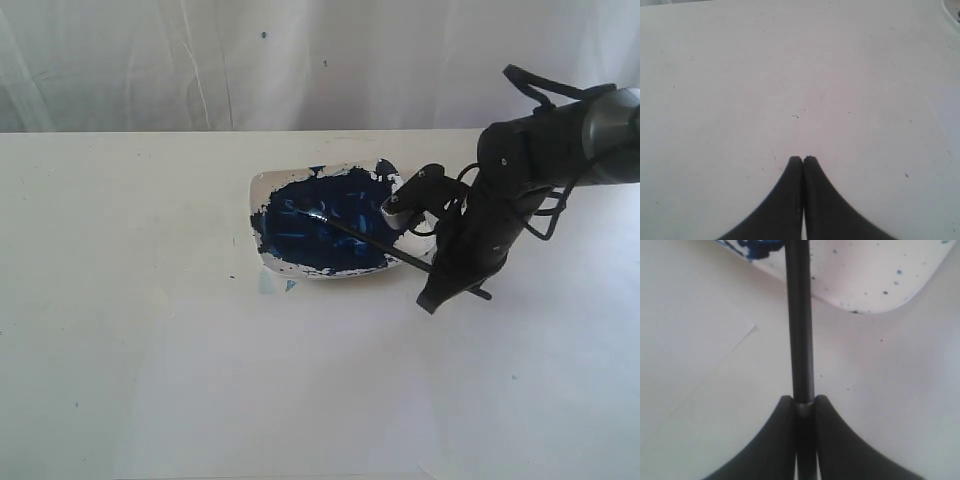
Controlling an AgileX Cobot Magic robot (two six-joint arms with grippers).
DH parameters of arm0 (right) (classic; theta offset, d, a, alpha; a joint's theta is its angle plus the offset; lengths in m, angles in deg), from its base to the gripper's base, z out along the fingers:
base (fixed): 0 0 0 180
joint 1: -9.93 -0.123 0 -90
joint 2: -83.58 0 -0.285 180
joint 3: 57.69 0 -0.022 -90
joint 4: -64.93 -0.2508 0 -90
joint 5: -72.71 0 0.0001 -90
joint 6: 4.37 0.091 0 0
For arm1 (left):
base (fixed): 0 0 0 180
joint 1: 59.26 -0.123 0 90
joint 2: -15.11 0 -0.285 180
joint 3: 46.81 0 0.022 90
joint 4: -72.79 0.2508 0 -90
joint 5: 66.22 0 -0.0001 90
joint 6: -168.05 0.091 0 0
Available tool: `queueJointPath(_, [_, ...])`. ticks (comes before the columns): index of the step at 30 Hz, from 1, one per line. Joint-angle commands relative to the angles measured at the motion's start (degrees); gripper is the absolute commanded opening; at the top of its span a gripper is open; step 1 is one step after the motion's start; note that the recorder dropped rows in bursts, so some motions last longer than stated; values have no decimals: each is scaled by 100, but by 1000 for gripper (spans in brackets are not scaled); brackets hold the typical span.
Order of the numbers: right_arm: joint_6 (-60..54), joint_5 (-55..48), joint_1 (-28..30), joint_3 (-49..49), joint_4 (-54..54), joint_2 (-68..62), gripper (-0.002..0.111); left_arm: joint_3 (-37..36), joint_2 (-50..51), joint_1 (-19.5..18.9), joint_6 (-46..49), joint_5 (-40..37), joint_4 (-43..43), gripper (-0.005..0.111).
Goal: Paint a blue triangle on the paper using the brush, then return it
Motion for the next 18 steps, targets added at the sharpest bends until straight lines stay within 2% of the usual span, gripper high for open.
queueJointPath(1, [188, -126, 17, -205, 269, 249, 0, -26, -22, 22, -50, 9, -56, 0])
queueJointPath(7, [232, -412, 136, -621, 990, 430, 0, -26, -22, 22, -50, 9, -56, 0])
queueJointPath(18, [-1964, -97, 624, -889, 1100, 418, 0, -26, -22, 22, -50, 9, -56, 0])
